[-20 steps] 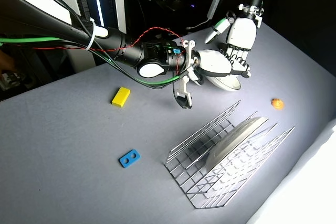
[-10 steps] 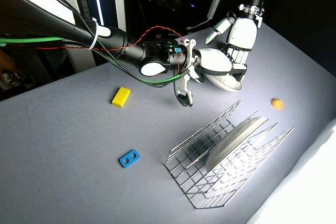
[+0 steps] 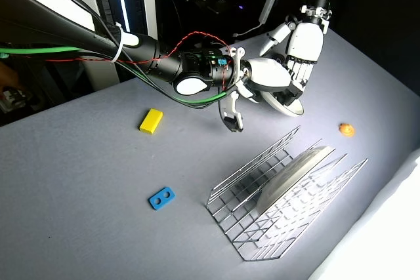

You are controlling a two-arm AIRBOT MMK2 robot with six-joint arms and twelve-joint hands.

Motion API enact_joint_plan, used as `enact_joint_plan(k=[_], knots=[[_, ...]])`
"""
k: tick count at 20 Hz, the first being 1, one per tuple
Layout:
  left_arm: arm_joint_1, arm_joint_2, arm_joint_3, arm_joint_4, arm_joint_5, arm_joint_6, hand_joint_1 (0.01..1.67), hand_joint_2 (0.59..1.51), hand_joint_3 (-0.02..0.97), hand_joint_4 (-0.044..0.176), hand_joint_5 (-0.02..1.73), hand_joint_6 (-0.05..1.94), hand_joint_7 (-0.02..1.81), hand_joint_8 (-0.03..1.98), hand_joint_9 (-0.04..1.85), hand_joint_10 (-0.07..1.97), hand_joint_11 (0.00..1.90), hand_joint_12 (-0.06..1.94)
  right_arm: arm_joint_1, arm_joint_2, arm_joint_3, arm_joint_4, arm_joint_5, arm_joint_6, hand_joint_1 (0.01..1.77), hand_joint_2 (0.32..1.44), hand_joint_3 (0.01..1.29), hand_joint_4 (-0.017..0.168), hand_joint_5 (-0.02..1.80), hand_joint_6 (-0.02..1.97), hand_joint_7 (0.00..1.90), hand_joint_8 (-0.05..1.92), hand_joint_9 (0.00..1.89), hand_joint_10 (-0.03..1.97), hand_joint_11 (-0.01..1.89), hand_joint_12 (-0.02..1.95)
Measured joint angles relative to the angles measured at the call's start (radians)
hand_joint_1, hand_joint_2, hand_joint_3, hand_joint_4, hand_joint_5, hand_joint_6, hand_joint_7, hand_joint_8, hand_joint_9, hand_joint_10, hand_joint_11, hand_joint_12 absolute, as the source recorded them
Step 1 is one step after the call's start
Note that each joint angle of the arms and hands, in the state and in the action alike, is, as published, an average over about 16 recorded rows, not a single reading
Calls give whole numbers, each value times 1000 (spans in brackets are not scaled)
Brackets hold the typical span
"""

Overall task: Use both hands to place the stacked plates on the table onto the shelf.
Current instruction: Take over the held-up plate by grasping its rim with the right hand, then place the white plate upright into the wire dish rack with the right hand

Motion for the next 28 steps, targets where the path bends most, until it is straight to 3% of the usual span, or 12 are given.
enact_joint_plan(k=[7, 15, 21, 28], knots=[[-52, 5, 40, -10, 37, 1, 22, 1156, 15, 2, 28, 0, 41, 1, 1, -9, 20, -1, 0, 2, -2, -7, 15, -1, 1160, 1042, 11, -4, 733, 788, 853, 796, 953, 801, 653, 1427], [-152, 20, 98, -15, 87, 5, 22, 1158, 15, 2, 50, 20, 49, 3, 29, 15, 18, -3, 5, 33, -35, -17, 6, -1, 1184, 1041, 11, -4, 743, 849, 881, 931, 1045, 762, 753, 1363], [-228, 33, 126, -17, 107, 20, 22, 1161, 15, 4, 66, 19, 72, 4, 43, 16, 19, 4, 25, 93, -103, -25, -15, -1, 1184, 1042, 11, -3, 771, 934, 926, 964, 1039, 782, 746, 1376], [-287, 45, 150, -16, 117, 43, 21, 1159, 15, 6, 75, 19, 78, 3, 47, 16, 21, 13, 79, 209, -234, -29, -43, 0, 1188, 1042, 10, -2, 812, 1039, 994, 992, 1033, 800, 739, 1379]])
